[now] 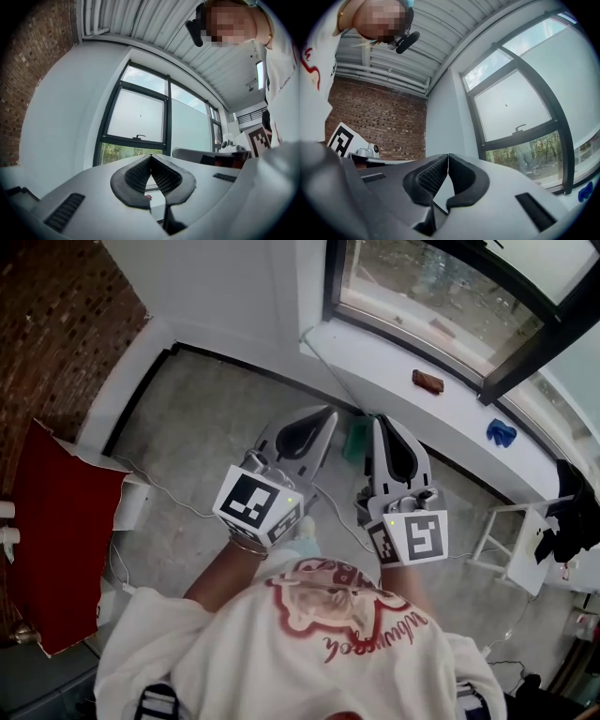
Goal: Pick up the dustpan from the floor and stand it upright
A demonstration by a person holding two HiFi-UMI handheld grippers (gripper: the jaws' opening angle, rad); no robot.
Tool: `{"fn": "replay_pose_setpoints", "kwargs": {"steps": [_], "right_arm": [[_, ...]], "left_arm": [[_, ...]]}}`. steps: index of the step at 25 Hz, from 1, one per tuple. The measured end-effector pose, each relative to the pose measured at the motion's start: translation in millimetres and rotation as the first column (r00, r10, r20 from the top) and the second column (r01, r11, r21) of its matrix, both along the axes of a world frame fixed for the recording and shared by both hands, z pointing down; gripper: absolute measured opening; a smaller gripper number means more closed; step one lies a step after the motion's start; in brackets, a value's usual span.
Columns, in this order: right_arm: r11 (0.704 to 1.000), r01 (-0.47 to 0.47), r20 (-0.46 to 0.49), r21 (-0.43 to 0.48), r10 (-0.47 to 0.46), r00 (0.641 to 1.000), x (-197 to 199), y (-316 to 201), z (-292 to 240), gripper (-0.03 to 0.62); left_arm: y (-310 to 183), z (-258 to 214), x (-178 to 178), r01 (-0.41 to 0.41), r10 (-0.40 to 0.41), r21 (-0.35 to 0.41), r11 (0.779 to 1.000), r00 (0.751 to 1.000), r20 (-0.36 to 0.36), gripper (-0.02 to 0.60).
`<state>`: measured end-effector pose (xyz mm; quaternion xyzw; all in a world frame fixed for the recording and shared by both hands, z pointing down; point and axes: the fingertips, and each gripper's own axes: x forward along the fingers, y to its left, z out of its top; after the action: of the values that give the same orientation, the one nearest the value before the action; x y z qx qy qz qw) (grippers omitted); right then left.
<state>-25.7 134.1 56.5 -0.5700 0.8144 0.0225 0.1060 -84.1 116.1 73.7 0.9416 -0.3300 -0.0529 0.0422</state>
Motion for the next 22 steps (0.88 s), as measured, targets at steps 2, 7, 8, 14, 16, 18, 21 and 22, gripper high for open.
{"fn": "replay_pose_setpoints", "kwargs": {"steps": [2, 7, 8, 14, 16, 18, 21, 22], "right_arm": [[1.0, -0.017, -0.003, -0.013, 0.017, 1.0, -1, -24, 3, 0.025], [0.998, -0.037, -0.006, -0.057, 0.037, 0.999, 1, -73, 18, 0.025], [0.997, -0.037, -0.007, -0.066, 0.037, 0.999, 2, -82, 22, 0.025], [0.998, -0.001, -0.023, -0.067, -0.001, 1.0, 4, -138, 37, 0.025], [0.997, 0.016, -0.021, -0.072, -0.017, 1.0, 6, -161, 44, 0.025], [0.996, 0.035, -0.033, -0.083, -0.038, 0.999, 9, -187, 55, 0.025], [0.994, 0.053, -0.052, -0.096, -0.058, 0.997, 11, -230, 70, 0.025], [0.993, 0.058, -0.058, -0.1, -0.064, 0.996, 11, -244, 75, 0.025]], "left_arm": [[-25, 0, -2, -0.012, 0.012, 0.001, 1.0, 1.0, -0.002, 0.018], [-72, 9, -4, -0.016, 0.016, -0.013, 1.0, 1.0, -0.007, 0.018], [-80, 13, -4, -0.014, 0.013, -0.019, 1.0, 1.0, -0.01, 0.018], [-134, 32, 2, 0.012, -0.012, -0.027, 1.0, 1.0, -0.006, 0.018], [-155, 39, 4, 0.03, -0.03, -0.024, 0.999, 1.0, 0.0, 0.018], [-179, 45, 6, 0.049, -0.049, -0.019, 0.999, 0.999, -0.006, 0.018], [-218, 55, 6, 0.075, -0.076, -0.015, 0.997, 0.997, -0.02, 0.018], [-230, 59, 6, 0.079, -0.08, -0.015, 0.997, 0.996, -0.027, 0.018]]}}
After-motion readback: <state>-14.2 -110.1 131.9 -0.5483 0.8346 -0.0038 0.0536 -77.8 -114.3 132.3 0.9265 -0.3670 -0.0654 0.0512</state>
